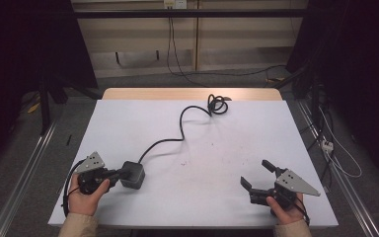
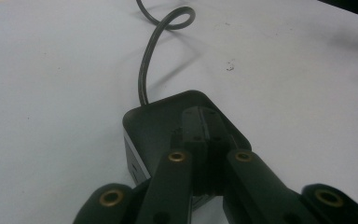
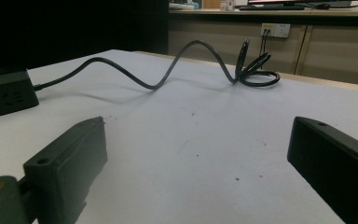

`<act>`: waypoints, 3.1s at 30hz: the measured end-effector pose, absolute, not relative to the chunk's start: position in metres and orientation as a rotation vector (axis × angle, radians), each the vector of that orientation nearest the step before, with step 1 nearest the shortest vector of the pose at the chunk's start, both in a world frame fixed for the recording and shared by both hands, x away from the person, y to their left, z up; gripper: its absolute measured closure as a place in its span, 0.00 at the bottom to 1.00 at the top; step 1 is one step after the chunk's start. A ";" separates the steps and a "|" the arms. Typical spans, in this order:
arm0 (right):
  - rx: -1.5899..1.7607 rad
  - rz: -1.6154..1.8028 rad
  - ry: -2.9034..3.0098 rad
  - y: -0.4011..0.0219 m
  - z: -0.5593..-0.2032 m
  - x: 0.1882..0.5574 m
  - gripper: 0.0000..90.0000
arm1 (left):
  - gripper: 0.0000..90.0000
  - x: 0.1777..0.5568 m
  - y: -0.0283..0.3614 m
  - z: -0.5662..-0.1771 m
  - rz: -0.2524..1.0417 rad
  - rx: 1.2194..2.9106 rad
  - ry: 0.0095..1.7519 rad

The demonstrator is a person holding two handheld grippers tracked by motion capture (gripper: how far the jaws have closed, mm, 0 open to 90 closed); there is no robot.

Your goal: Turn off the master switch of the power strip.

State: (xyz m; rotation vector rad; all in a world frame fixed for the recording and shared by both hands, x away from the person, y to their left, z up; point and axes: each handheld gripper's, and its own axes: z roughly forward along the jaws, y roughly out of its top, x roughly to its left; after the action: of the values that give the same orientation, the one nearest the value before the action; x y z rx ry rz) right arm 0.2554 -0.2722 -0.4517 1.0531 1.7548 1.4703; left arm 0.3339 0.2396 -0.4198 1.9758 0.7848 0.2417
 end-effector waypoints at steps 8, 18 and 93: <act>1.055 1.471 1.753 -0.272 -0.452 0.256 0.04 | 1.00 0.333 0.240 -0.418 0.249 1.958 0.782; 1.054 1.471 1.754 -0.272 -0.452 0.256 0.04 | 1.00 0.333 0.240 -0.418 0.251 1.963 0.781; 1.047 1.477 1.758 -0.272 -0.451 0.257 0.04 | 0.10 0.334 0.238 -0.417 0.178 1.875 0.822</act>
State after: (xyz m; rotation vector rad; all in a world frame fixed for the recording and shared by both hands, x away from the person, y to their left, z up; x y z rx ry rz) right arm 0.2568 -0.2717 -0.4515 1.0470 1.7577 1.4766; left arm 0.3338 0.2385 -0.4172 1.8749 0.8224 0.1776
